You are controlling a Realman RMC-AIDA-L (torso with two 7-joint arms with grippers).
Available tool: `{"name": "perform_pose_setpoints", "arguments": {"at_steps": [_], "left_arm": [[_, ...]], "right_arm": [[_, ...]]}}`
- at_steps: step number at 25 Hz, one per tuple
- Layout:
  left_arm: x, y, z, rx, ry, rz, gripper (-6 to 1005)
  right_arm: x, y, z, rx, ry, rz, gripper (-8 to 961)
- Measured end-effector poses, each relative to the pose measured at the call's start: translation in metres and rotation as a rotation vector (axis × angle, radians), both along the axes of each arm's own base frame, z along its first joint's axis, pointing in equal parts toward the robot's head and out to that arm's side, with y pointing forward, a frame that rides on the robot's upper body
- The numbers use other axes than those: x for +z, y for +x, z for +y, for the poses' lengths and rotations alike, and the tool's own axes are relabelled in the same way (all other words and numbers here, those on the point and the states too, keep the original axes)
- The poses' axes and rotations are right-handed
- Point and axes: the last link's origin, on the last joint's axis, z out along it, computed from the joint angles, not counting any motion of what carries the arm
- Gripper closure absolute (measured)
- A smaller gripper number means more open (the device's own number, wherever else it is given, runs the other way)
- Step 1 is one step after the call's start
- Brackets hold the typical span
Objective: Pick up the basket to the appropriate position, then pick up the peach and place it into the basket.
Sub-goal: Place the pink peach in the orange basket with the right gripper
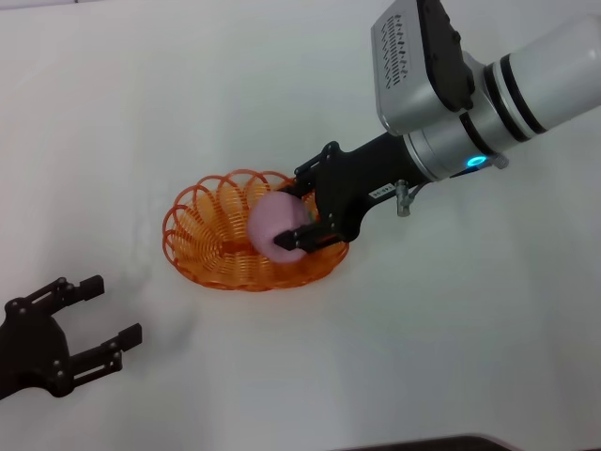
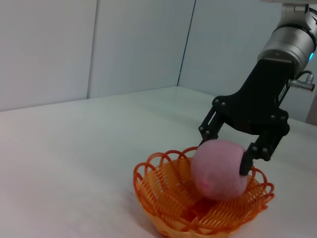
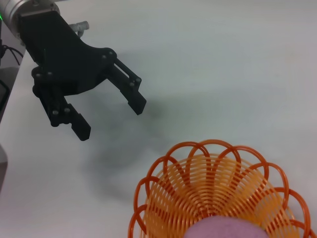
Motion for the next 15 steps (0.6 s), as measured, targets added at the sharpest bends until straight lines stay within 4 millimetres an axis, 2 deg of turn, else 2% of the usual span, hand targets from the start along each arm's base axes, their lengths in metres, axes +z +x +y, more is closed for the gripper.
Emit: {"name": "perform_pose_setpoints", "arguments": {"at_steps": [3,5,11,15], "left_arm": [[0.0,0.0,0.0,0.0,0.001,0.0,186],[0.0,0.0,0.0,0.0,0.001,-0.001,186],[0.001,0.001,0.0,-0.005,0.003,-0.009,186],[0.001,0.001,0.0,-0.005,0.004,-0.01,186]], "right_arm": [[0.0,0.0,0.0,0.0,0.002,0.001,484],[0.0,-0.001,0.001,0.0,0.003,0.003,273],[0.001,-0.003,0.002,0.006,0.011,0.014,48],[0.01,-0.004,0.004,-0.014,0.038,0.095,6]]}}
